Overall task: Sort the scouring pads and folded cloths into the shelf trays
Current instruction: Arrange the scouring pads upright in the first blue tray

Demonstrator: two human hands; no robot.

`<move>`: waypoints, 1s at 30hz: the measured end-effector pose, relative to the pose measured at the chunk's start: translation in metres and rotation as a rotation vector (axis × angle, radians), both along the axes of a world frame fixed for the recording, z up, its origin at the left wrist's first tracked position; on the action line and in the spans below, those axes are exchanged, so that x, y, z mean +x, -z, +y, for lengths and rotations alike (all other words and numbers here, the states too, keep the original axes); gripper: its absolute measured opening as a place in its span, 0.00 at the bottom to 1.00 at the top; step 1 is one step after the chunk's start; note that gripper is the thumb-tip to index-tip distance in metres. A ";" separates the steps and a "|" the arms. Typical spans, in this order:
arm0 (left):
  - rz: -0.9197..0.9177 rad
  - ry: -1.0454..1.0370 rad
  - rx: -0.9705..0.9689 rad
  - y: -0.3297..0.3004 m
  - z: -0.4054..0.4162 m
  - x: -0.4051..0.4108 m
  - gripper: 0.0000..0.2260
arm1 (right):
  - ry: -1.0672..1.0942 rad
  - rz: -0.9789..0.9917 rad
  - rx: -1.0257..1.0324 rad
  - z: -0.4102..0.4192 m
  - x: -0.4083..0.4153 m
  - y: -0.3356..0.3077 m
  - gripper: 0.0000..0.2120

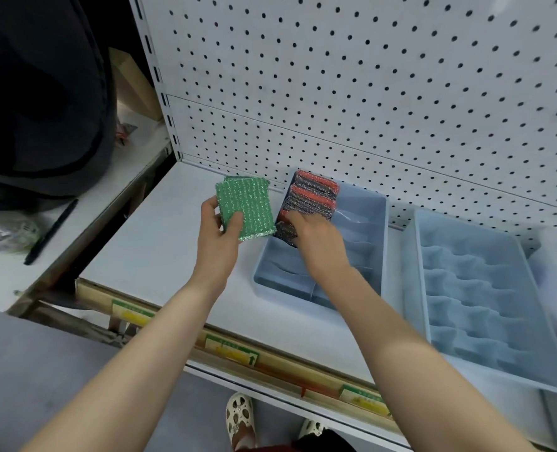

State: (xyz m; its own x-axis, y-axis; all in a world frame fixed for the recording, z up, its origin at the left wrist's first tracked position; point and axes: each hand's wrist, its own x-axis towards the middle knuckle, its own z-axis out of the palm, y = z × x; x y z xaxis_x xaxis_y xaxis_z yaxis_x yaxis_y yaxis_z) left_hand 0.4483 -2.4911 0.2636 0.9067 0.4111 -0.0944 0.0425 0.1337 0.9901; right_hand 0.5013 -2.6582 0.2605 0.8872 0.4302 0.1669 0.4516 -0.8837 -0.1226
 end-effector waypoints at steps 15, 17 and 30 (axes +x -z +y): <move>-0.073 0.055 0.037 -0.002 0.000 -0.003 0.12 | 0.250 0.439 0.926 -0.024 -0.006 -0.032 0.17; -0.072 0.008 0.055 0.000 0.006 -0.003 0.15 | 0.178 0.291 0.563 -0.039 -0.007 -0.031 0.18; 0.009 0.021 0.074 0.009 0.010 -0.018 0.25 | 0.042 -0.003 0.076 -0.013 -0.017 0.002 0.13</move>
State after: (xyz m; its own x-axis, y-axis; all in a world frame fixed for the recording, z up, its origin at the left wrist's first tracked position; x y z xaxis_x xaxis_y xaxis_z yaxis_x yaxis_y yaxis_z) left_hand 0.4304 -2.4814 0.2544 0.9144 0.3982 -0.0726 0.0534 0.0592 0.9968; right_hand 0.4841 -2.6710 0.2583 0.9035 0.3788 0.2004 0.4150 -0.8901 -0.1884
